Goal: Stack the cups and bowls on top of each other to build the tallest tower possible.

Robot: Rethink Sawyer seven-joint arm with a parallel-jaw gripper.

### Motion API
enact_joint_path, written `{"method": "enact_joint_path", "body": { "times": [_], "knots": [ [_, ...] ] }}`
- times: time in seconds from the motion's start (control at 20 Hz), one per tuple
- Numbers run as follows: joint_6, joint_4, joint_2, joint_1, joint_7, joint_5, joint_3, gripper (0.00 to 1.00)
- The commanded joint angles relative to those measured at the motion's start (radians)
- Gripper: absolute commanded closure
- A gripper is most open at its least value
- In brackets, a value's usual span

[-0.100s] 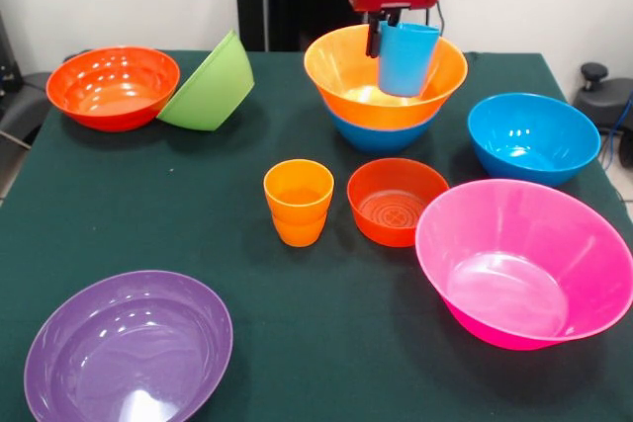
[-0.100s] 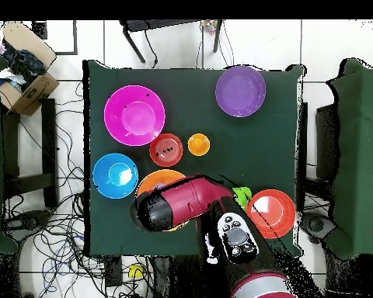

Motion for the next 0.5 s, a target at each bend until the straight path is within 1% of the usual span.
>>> {"method": "enact_joint_path", "body": {
  "times": [0.05,0.15,0.35,0.5],
  "knots": [
    [0.003,-0.006,0.041,-0.017,-0.077,-0.045,0.056,1.0],
    [0.002,-0.003,0.043,-0.022,-0.082,-0.049,0.056,1.0],
    [-0.008,-0.024,0.073,-0.013,-0.072,-0.072,0.037,1.0],
    [-0.012,-0.02,0.076,-0.014,-0.075,-0.081,0.033,1.0]
  ]
}}
